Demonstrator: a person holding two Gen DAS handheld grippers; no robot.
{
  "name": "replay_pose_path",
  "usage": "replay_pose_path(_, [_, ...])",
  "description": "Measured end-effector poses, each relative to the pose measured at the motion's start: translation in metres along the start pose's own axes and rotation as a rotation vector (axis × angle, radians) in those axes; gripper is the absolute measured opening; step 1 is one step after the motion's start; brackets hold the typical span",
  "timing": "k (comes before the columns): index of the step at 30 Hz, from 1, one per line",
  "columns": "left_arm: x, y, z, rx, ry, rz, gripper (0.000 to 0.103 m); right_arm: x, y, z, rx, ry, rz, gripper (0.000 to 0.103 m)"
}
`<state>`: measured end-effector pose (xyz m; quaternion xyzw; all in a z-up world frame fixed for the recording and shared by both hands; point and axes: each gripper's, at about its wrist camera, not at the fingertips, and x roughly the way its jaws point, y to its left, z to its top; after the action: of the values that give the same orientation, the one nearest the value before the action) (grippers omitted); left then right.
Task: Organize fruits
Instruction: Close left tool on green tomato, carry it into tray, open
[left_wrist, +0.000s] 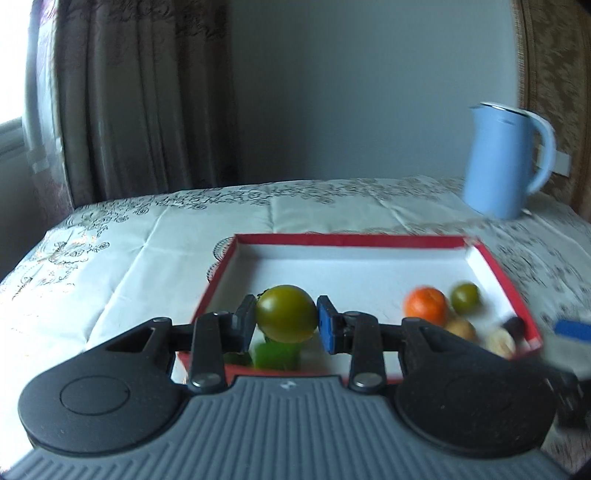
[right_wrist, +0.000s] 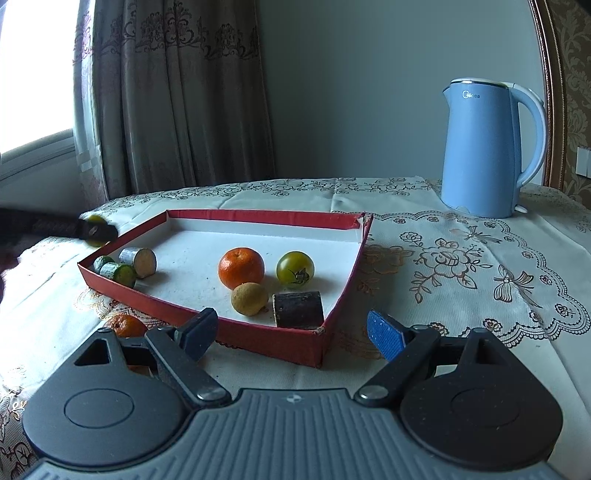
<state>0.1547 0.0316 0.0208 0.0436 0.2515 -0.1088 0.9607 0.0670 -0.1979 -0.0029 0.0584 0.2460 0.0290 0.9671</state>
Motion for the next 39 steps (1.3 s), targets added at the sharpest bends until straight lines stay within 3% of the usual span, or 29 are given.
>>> replay_pose_path(10, [0.076,0.022,0.016,-0.038,0.102,0.040,0.032,0.005,-0.004,0.001,0.029,0.022,-0.003,0.088])
replay_pose_path(23, [0.109,0.032,0.013,-0.064,0.185,0.037,0.032,0.009,0.000,-0.001,0.008,0.034,-0.011,0.088])
replay_pose_path(28, [0.108,0.034,0.012,-0.078,0.172,0.036,0.034,0.011,0.001,-0.002,-0.002,0.044,-0.012,0.088])
replay_pose_path(36, [0.081,0.033,0.017,-0.059,0.090,0.066,0.050,0.013,0.002,-0.002,-0.005,0.053,-0.015,0.088])
replay_pose_path(38, [0.066,0.032,0.018,-0.047,0.046,0.113,0.072,0.014,0.002,-0.002,-0.005,0.055,-0.013,0.088])
replay_pose_path(39, [0.056,0.031,0.017,-0.035,0.015,0.142,0.075,0.014,0.002,-0.003,-0.005,0.060,-0.014,0.088])
